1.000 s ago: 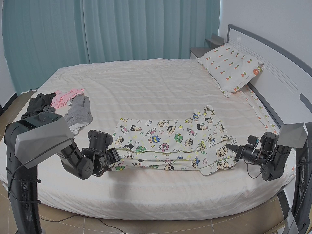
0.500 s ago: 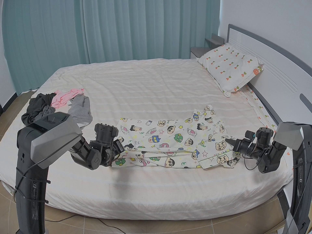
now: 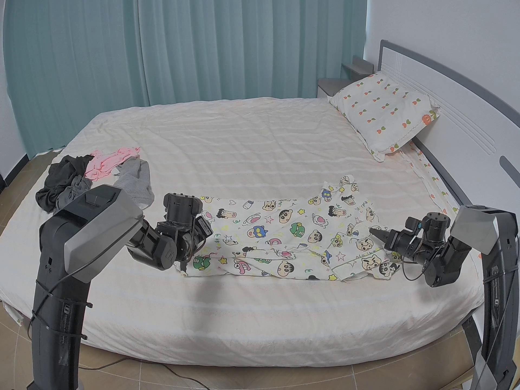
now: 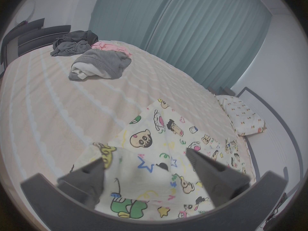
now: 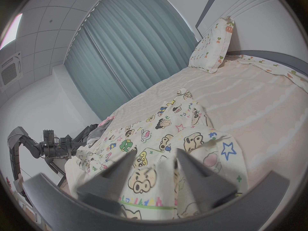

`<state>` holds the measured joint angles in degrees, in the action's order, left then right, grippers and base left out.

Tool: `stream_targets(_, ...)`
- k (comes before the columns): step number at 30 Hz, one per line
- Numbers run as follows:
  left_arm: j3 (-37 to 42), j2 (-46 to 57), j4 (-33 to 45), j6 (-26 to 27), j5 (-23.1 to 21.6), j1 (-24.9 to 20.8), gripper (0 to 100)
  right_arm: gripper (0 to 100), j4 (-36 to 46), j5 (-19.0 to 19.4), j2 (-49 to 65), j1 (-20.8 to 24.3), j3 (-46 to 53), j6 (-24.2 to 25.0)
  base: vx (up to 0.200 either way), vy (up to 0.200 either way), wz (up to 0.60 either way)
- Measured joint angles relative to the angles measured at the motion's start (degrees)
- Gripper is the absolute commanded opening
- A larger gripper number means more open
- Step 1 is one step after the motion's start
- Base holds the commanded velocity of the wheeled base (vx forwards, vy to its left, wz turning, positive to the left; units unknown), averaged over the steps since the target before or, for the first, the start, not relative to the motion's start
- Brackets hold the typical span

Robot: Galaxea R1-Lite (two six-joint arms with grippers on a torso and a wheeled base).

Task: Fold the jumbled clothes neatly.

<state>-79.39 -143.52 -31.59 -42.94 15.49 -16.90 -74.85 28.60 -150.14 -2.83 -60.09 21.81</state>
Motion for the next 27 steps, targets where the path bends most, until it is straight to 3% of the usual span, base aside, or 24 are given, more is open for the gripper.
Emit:
stream_targets(7, -2.3, 1.1, -0.4, -0.3, 2.5, 3.0, 100, 100, -0.2, -3.6, -0.2, -1.9, -0.5, 0.0, 0.000, 0.000, 0.00)
stream_targets(13, -1.3, 5.6, 0.7, -2.0, 0.8, 6.6, 100, 100, -1.6, -6.7, 0.9, -5.1, 1.2, 1.9, 0.000, 0.000, 0.00)
stream_targets(22, 13.1, 15.5, 1.7, -4.0, -12.4, 9.4, 100, 100, -8.6, -8.7, 8.8, -4.9, 15.4, 11.6, 0.000, 0.000, 0.00)
stream_targets(27, 26.5, 22.0, -0.6, -7.4, -24.7, 9.7, 100, 100, -11.8, -9.8, 13.9, -0.3, 27.3, 17.8, 0.000, 0.000, 0.00)
